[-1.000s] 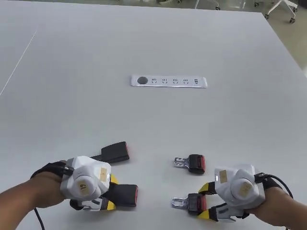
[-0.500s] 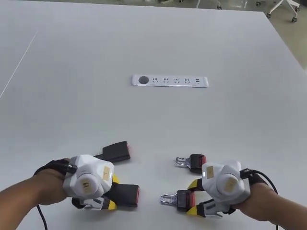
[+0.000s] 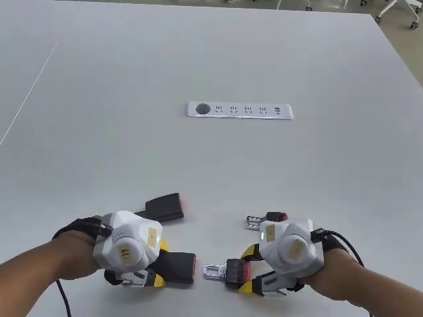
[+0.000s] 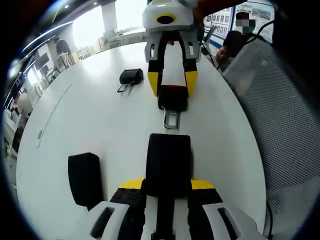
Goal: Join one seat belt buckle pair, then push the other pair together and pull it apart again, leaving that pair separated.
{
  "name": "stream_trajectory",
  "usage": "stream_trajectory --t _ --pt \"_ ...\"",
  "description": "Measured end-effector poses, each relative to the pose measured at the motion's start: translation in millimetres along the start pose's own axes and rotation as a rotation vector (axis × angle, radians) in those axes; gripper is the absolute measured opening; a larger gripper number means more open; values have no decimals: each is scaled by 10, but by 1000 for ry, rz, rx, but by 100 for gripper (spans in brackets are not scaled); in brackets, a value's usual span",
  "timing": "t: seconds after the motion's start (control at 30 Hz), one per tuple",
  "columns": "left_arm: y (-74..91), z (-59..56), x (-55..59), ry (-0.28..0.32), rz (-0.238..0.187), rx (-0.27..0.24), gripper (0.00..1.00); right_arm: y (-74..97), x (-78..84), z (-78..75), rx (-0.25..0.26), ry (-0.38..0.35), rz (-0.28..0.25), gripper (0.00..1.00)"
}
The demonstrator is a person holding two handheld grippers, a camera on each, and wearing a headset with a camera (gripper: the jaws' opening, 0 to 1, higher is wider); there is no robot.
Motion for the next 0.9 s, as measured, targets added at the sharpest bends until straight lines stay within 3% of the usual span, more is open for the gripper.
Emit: stream_trajectory --t 0.6,0.7,0.73,0.77,0.83,0.9 --pt "10 -1 0 3 10 3 33 -153 -250 -43 0 23 -50 33" --pt "11 0 2 0 10 1 33 -182 -254 -57 3 57 -34 33" --pt "10 -2 3 0 11 2 33 -162 -269 -76 13 121 -45 32" --pt "9 0 6 3 11 1 33 -160 -268 -68 14 130 -46 32" --pt "6 1 11 2 13 1 32 -167 -255 -56 0 66 -42 32" --pt "1 5 18 4 14 1 32 -183 -253 -71 -2 61 -42 32"
Point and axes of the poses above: the centre of the closed fingertips' face, and the gripper's own axes: y roughly backward along the fingers, z roughly to its left, x roughly out of its underside, the point moved 4 cm from there along y, roughly backward along the fingers, and after that the axes turned 7 degrees about y, right-handed, at the moved point
